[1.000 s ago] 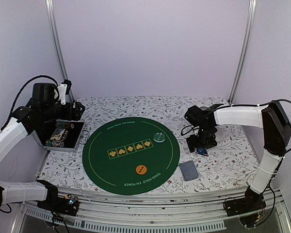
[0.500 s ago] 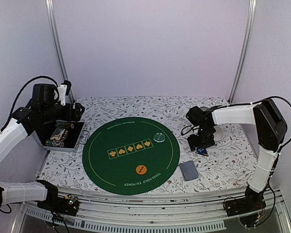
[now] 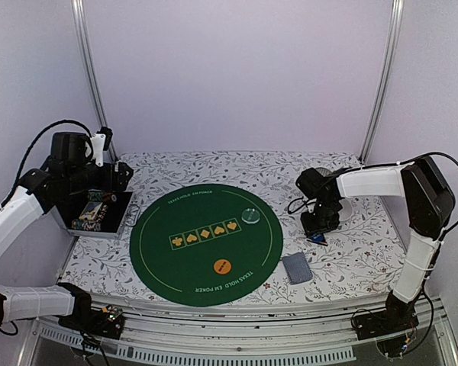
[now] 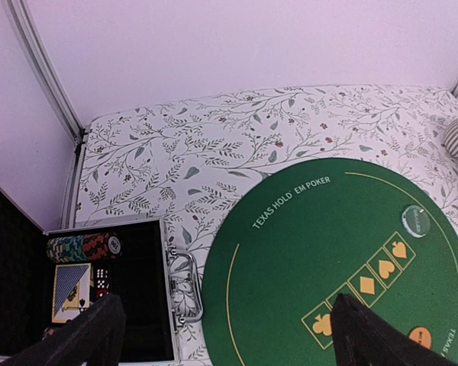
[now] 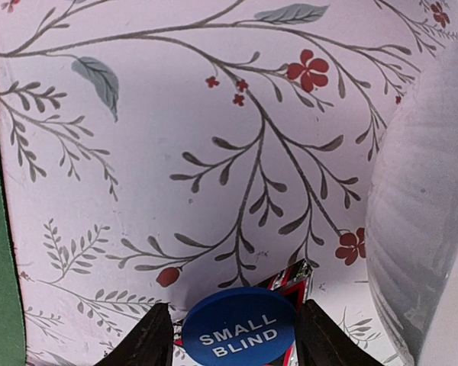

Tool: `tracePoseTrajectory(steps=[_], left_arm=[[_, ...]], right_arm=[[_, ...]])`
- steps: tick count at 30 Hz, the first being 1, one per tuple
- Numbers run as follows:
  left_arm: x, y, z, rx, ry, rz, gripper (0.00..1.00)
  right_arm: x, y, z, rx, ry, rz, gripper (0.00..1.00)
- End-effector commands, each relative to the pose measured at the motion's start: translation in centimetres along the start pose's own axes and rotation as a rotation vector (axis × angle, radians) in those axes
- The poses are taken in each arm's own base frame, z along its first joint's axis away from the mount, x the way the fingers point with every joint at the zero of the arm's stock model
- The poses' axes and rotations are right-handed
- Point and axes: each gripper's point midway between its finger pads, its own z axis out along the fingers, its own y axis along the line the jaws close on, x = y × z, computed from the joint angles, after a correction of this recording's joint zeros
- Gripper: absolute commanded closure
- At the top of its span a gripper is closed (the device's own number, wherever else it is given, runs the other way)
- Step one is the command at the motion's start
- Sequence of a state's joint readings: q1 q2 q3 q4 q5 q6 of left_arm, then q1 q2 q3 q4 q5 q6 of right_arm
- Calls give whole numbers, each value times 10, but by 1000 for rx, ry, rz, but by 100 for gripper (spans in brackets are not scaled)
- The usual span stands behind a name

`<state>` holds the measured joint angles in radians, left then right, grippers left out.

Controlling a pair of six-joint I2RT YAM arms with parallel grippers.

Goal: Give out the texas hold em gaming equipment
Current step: Pick up the small blind button from the poker table mat.

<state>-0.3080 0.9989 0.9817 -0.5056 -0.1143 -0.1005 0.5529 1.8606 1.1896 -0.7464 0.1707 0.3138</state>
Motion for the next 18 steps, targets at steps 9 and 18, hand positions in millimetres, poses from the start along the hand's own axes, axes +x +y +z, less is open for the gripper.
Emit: tracePoseTrajectory(steps=[9, 18], left_arm=[[-4, -5, -3, 13, -28, 17, 4], [-4, -7, -3, 18, -28, 20, 4]], right_arm=[[37, 21, -3, -67, 129, -46, 54], [47, 20, -8, -18, 151, -73, 40]])
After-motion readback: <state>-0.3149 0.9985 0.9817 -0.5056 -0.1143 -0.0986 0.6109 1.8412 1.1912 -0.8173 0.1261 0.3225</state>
